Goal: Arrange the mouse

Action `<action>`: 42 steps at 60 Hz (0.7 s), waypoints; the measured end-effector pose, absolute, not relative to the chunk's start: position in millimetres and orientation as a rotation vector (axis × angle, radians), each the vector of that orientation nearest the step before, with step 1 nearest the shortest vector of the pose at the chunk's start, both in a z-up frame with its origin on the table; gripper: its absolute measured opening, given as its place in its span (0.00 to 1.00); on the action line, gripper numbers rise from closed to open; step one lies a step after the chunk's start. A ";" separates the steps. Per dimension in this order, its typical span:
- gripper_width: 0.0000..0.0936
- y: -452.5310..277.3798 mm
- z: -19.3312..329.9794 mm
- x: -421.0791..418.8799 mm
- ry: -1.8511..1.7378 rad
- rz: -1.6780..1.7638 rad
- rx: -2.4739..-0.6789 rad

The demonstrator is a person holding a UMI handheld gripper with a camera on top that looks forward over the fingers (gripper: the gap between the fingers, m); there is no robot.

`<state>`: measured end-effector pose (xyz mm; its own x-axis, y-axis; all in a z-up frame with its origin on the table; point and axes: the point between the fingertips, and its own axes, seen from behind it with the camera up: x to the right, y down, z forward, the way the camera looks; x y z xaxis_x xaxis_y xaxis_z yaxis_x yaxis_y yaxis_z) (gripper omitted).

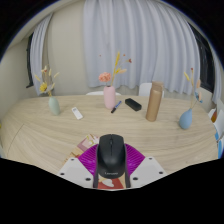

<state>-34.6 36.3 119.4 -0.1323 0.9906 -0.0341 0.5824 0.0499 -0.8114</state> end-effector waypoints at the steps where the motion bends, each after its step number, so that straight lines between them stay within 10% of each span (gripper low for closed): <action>1: 0.38 32.1 114.2 -37.2 -1.774 0.938 -1.583; 25: 0.42 -0.4 -12.4 -46.0 -1.856 0.734 -1.707; 33: 0.57 1.5 -13.2 -44.9 -1.851 0.709 -1.707; 37: 0.93 9.1 -0.8 -43.6 -1.820 0.704 -1.716; 42: 0.91 20.4 23.1 -36.5 -1.788 0.695 -1.711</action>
<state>-36.5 20.4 23.1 -0.0253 0.9987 0.0445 0.7066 0.0494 -0.7059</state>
